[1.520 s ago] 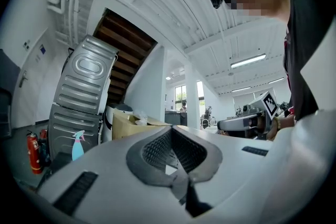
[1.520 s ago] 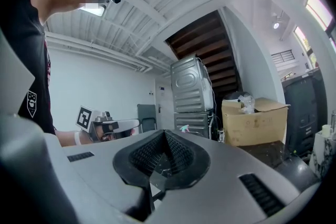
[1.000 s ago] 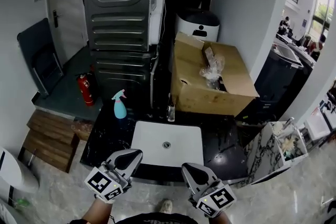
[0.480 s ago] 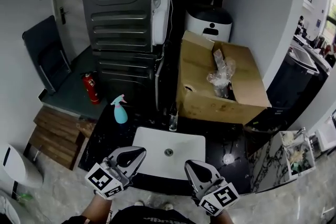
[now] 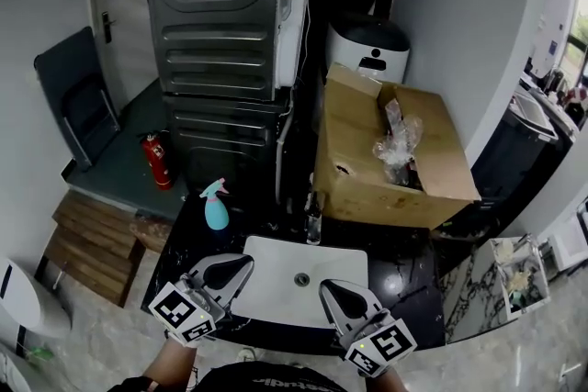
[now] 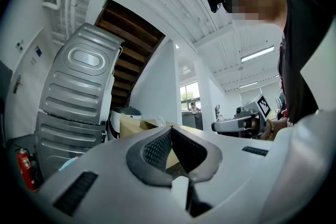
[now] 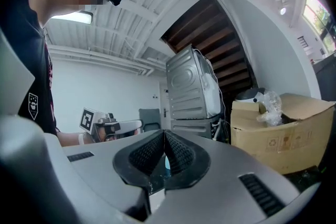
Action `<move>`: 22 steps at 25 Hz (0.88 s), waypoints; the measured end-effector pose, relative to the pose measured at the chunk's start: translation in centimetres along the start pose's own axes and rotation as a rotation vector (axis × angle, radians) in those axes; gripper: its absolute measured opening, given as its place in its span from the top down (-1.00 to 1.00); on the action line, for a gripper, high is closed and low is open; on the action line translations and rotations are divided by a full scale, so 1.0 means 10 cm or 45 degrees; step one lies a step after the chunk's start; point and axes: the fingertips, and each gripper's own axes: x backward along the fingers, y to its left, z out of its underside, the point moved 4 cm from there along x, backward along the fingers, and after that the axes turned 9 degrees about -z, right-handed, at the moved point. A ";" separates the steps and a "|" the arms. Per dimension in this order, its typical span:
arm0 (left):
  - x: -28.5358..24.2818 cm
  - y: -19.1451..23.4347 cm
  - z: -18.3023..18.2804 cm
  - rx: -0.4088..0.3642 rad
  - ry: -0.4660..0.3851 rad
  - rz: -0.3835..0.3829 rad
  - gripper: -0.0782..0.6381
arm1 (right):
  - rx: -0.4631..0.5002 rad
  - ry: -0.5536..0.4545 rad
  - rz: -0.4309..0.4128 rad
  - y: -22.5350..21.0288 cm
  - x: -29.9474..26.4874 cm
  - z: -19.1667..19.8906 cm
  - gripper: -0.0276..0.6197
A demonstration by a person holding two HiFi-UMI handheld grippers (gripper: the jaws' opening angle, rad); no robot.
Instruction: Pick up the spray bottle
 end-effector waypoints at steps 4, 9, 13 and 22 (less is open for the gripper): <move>0.01 0.22 -0.01 0.018 -0.015 -0.008 0.73 | 0.003 0.000 0.014 0.03 -0.17 -0.02 0.80; 0.02 0.43 0.03 0.033 -0.031 -0.012 0.73 | -0.004 0.024 0.045 0.02 -0.30 0.04 0.80; 0.02 0.59 0.07 0.031 -0.035 -0.029 0.55 | -0.012 0.009 0.059 0.02 -0.38 0.03 0.80; -0.06 1.16 0.16 -0.052 -0.035 -0.018 0.32 | -0.037 -0.006 0.100 0.06 -0.62 0.02 0.80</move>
